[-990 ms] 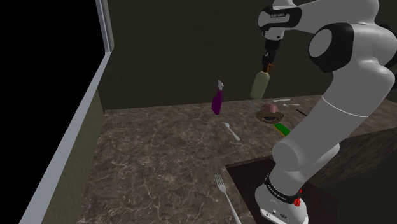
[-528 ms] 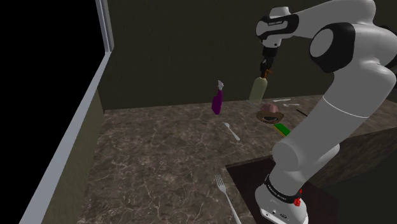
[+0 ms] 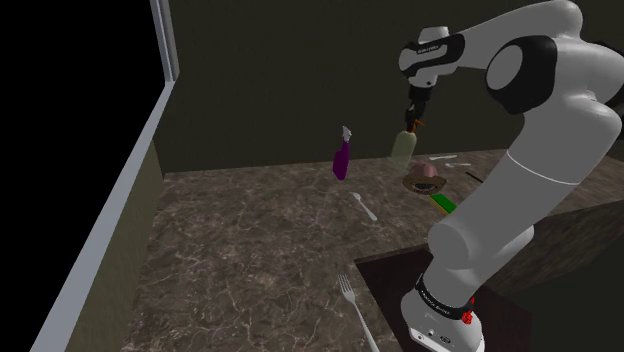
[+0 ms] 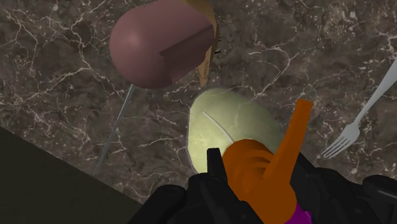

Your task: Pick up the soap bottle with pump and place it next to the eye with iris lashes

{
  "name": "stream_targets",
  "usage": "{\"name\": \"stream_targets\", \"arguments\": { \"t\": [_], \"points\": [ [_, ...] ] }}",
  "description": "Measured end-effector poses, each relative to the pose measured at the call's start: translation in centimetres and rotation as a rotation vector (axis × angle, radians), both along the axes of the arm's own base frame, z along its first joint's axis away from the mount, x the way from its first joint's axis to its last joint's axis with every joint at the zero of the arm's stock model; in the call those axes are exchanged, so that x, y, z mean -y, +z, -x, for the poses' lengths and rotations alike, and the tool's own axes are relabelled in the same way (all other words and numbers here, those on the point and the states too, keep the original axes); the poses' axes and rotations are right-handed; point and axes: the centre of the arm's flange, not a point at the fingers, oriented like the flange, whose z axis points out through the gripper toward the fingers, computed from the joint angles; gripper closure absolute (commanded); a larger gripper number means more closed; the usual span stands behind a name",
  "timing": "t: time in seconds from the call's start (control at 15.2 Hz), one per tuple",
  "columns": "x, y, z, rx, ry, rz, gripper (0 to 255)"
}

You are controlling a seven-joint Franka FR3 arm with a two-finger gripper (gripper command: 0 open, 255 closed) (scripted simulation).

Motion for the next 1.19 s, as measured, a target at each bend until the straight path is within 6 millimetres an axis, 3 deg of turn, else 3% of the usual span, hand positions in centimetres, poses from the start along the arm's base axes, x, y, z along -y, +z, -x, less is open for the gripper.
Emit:
{"name": "stream_targets", "arguments": {
  "t": [1.19],
  "points": [
    [-0.1, -9.4, 0.0, 0.0, 0.0, 0.0, 255]
  ]
}}
